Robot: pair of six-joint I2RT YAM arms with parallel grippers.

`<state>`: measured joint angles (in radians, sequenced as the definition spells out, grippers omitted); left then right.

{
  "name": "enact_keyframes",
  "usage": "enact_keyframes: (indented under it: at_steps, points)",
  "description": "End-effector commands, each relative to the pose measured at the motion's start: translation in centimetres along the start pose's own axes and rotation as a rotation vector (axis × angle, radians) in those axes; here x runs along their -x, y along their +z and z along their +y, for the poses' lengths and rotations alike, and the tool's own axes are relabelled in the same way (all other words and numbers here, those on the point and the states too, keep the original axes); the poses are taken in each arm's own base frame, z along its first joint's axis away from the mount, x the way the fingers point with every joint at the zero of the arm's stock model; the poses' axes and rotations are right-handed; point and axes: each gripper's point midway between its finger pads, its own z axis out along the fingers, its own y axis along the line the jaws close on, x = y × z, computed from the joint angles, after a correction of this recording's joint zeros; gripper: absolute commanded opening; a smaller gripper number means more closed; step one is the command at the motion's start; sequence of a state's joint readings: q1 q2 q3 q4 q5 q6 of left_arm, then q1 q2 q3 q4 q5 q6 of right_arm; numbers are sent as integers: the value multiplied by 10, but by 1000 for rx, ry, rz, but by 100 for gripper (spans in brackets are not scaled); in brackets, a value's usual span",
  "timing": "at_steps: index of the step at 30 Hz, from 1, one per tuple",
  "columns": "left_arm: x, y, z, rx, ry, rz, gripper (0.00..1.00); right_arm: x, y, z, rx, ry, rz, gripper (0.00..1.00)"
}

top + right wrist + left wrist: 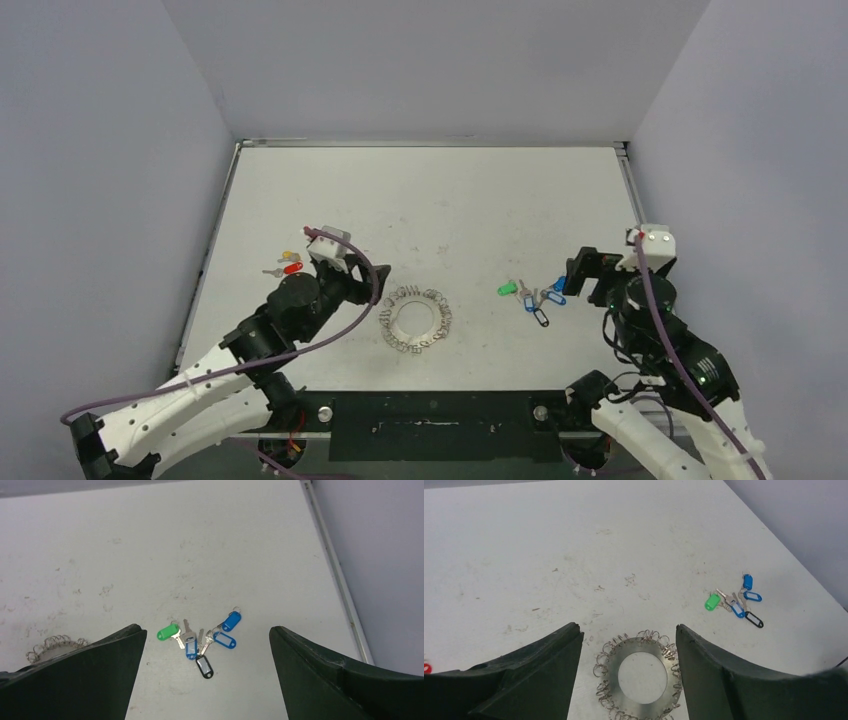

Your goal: Remove the keys from the keyring

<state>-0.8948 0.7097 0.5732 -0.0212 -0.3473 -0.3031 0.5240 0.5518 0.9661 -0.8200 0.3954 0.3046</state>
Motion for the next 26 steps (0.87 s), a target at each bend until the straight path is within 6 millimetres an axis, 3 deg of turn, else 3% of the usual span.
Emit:
enact_keyframes:
  at_steps: [1,2,3,4,8,13,19,26]
  points:
    - [24,-43,37,199,-53,36,70,17,-39,-45,-130,25,-108,100]
    - [30,-53,42,213,-61,30,74,19,-46,-51,-139,33,-134,100]
    - [36,-63,44,215,-69,20,92,20,-54,-58,-150,43,-160,100]
    - [42,-73,46,209,-72,12,96,21,-60,-64,-163,54,-181,100]
    - [69,-116,56,173,-67,-88,97,18,-78,-85,-207,90,-244,100]
    - [92,-160,71,144,-43,-244,97,12,-87,-94,-216,142,-308,100]
    - [96,-180,88,181,-88,-357,97,6,-93,-105,-240,182,-358,100]
    - [93,-178,91,225,-75,-361,97,-2,-90,-105,-238,188,-366,100]
